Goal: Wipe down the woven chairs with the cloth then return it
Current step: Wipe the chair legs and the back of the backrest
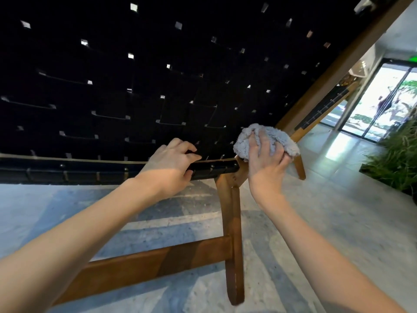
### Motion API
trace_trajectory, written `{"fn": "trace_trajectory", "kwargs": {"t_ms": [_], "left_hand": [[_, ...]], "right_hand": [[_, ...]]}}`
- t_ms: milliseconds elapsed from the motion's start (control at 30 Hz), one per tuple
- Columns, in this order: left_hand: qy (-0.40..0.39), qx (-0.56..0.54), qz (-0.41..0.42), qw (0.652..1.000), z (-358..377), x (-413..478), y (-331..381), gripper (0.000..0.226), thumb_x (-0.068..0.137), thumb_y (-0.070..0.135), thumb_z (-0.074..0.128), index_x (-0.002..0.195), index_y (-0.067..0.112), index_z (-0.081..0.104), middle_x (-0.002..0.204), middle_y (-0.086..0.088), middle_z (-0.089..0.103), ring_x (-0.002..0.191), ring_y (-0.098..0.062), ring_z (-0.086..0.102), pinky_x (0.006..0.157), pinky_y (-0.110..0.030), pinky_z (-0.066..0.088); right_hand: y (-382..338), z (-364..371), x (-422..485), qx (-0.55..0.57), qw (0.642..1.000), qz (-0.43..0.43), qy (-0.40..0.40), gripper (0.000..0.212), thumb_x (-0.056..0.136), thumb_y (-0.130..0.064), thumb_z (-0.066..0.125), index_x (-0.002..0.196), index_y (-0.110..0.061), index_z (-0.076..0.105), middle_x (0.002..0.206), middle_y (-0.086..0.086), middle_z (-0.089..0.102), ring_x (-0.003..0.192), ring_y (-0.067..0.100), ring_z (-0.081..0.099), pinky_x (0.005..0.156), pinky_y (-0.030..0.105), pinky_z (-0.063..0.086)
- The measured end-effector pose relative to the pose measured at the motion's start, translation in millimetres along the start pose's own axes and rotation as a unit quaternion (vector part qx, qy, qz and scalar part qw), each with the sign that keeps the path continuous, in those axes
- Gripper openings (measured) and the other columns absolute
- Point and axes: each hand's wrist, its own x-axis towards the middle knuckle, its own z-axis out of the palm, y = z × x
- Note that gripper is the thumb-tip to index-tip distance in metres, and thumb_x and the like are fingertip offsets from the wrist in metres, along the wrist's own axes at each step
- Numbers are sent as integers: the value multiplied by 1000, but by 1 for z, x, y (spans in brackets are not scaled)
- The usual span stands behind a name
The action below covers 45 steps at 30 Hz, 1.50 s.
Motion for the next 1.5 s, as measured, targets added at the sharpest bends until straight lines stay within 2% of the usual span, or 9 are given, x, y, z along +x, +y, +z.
{"fn": "trace_trajectory", "kwargs": {"t_ms": [167,300,367,500,667,933,1133,1367,1500], "left_hand": [[-45,58,-5,997,1,-17,-12,52,97,30,46,146,26,32,151,5,24,137,-17,14,110,-34,23],[-73,92,-10,993,-2,-30,-23,54,96,28,46,147,25,29,152,4,22,135,-19,15,107,-34,25],[-81,102,-13,991,-3,-34,-28,55,96,29,46,147,25,29,153,6,20,135,-19,15,107,-33,25],[-102,106,-16,989,-4,-37,-29,58,96,32,45,149,26,23,156,7,15,138,-18,12,111,-34,22],[-121,122,-9,985,-9,-49,-34,60,97,34,43,151,26,16,158,8,10,142,-18,6,114,-35,16],[-175,122,-57,975,-32,-72,-48,64,98,31,43,152,27,10,159,8,7,145,-16,7,116,-38,16],[-181,120,-73,973,-62,-81,-54,58,97,28,45,150,27,23,155,6,24,140,-15,23,111,-33,23],[-79,170,-140,972,-94,-129,-60,52,97,28,43,147,29,30,140,3,47,125,-19,45,95,-34,44],[6,46,-224,974,-111,-167,-66,47,95,36,50,141,30,40,130,8,56,112,-10,55,82,-22,51]], "right_hand": [[-14,17,-16,-14,995,-42,-91,82,88,-4,57,153,-19,9,159,7,10,132,33,28,101,46,32],[-24,14,-18,-71,996,-45,-19,66,78,-11,64,141,-18,45,136,7,49,114,29,51,83,38,46],[-27,14,-20,-74,996,-50,-22,62,81,-13,62,140,-17,43,128,7,48,112,29,49,85,37,44],[-39,14,-17,34,995,-8,-97,57,89,-11,54,142,-17,34,131,11,32,115,32,33,95,40,31],[-43,4,-9,148,971,33,-186,81,76,-5,71,144,-27,33,144,7,19,120,33,25,99,40,31],[-58,-1,-31,262,948,-21,-181,75,83,-1,56,146,-32,32,144,5,18,119,32,23,100,41,29],[-82,-35,-48,349,910,-117,-188,78,84,6,48,148,-34,29,144,-1,21,120,26,20,102,38,24],[-140,-104,-61,445,842,-241,-188,73,88,5,47,147,-35,33,148,-8,25,122,19,18,110,36,18],[-159,-144,-73,523,795,-277,-133,65,86,-5,60,137,-38,39,137,-13,32,119,14,27,103,31,28]]}}
